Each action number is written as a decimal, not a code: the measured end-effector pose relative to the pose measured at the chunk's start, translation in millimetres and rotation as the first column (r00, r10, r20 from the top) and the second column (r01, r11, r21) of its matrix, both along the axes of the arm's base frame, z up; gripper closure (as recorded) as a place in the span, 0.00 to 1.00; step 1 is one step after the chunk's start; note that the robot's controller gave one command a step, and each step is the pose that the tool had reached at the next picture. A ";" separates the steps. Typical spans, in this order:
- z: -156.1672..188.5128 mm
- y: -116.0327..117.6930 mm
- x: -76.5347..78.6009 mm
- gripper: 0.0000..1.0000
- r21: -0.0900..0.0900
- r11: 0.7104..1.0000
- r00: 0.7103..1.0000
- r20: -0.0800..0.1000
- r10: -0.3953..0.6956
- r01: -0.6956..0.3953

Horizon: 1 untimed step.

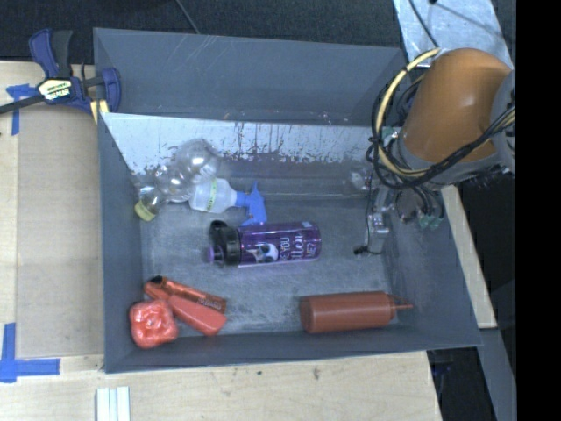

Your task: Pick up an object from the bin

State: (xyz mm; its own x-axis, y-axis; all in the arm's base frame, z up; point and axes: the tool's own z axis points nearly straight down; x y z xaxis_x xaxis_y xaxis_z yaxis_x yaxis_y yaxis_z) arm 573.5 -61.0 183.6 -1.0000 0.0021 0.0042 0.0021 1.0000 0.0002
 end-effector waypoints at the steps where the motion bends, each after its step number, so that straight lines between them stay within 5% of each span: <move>1: 5.0 0.2 1.3 0.00 -0.001 1.000 1.000 0.008 0.002 -0.002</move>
Offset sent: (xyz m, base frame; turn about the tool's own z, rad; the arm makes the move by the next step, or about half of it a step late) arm 0.0238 0.0837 -0.1136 -0.1182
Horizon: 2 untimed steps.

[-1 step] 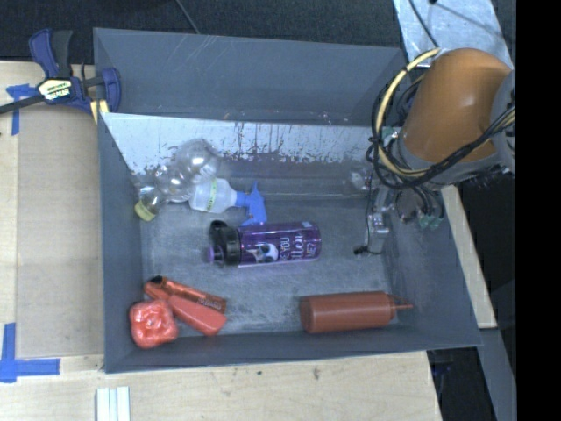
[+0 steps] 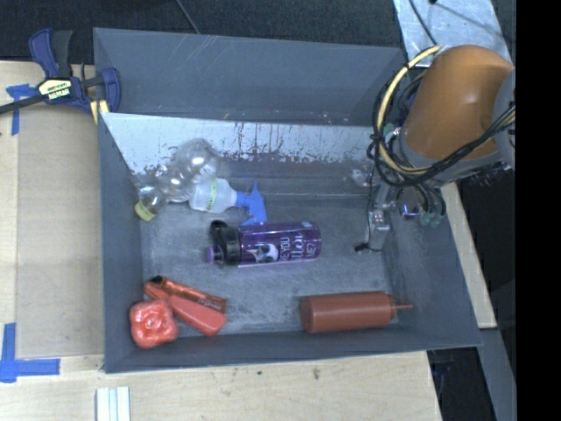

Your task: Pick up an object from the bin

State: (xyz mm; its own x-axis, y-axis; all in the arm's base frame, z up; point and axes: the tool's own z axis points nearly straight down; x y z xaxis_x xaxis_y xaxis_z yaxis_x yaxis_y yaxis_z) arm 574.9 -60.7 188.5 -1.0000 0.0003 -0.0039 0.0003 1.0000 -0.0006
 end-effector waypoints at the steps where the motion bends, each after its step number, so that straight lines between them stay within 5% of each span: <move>1: -73.4 52.4 16.3 0.00 -0.001 0.997 0.997 0.004 0.074 -0.074; 2: -71.2 71.5 14.7 0.00 0.001 0.992 0.992 -0.004 0.127 -0.127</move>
Offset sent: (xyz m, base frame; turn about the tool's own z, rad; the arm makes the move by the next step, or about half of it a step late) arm 0.0157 0.0825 -0.0310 -0.1732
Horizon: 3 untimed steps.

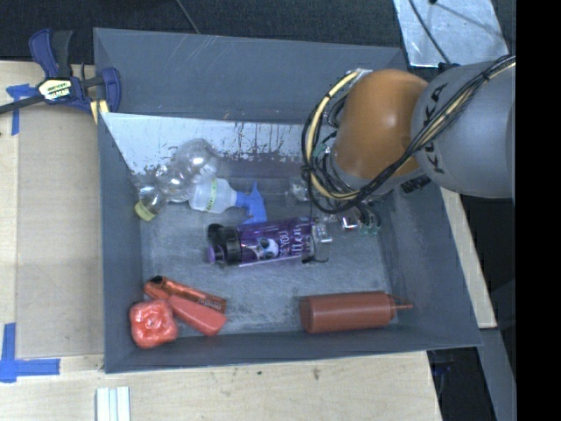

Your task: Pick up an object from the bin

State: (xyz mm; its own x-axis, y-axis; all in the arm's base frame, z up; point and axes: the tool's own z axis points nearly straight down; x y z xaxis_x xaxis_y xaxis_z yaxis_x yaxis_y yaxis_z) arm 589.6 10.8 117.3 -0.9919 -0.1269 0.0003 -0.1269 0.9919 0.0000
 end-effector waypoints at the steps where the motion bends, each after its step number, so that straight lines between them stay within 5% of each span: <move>1: 10.2 6.1 2.9 0.00 0.000 1.000 1.000 0.004 0.011 -0.011; 2: -50.5 30.1 -4.9 0.00 0.000 0.997 0.997 -0.002 0.073 -0.073; 3: -46.8 25.0 -7.6 1.00 0.000 0.998 0.998 0.001 0.063 -0.063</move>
Offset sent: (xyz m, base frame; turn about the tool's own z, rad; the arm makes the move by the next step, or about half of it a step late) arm -0.0041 0.0300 -0.0473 -0.0719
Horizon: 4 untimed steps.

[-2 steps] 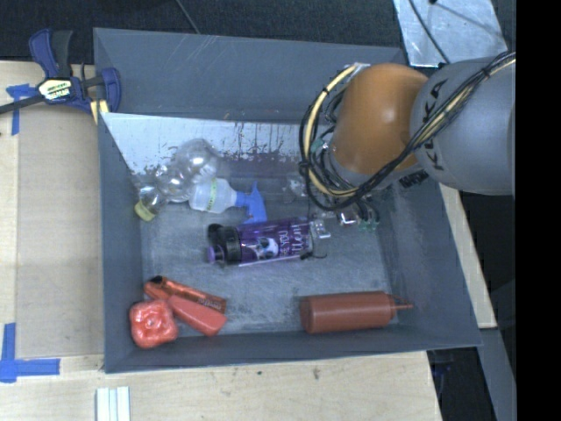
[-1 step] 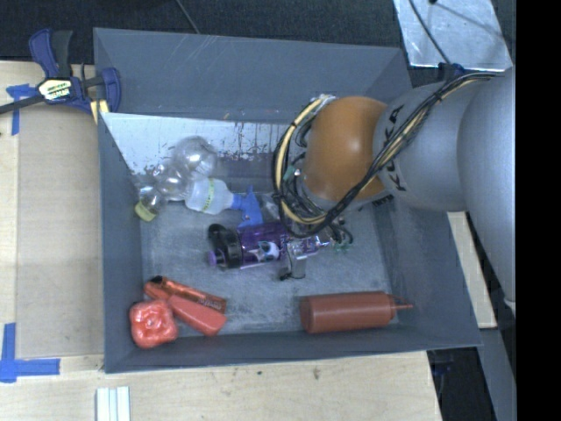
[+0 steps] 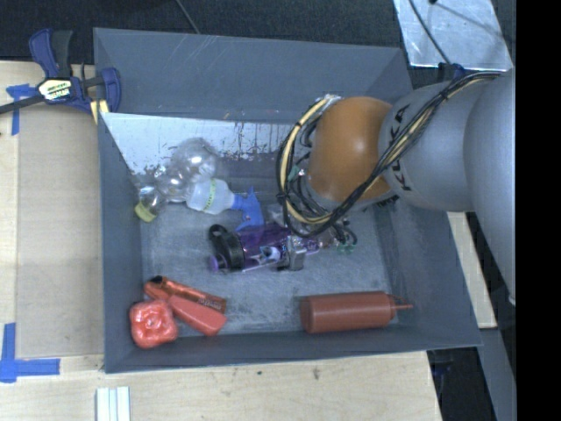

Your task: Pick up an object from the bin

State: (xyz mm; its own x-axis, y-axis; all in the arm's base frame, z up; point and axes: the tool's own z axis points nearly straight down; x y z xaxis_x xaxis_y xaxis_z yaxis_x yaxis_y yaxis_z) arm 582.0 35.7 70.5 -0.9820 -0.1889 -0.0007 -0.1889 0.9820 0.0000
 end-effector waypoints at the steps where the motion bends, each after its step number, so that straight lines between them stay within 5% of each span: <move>1: 0.0 0.0 0.0 1.00 0.000 1.000 1.000 0.000 0.000 0.000; 4: 18.2 -0.1 -2.3 1.00 -0.001 1.000 1.000 -0.007 0.000 0.000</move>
Offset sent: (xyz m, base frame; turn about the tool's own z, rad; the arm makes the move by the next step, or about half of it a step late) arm -0.0002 0.0000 0.0090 0.0000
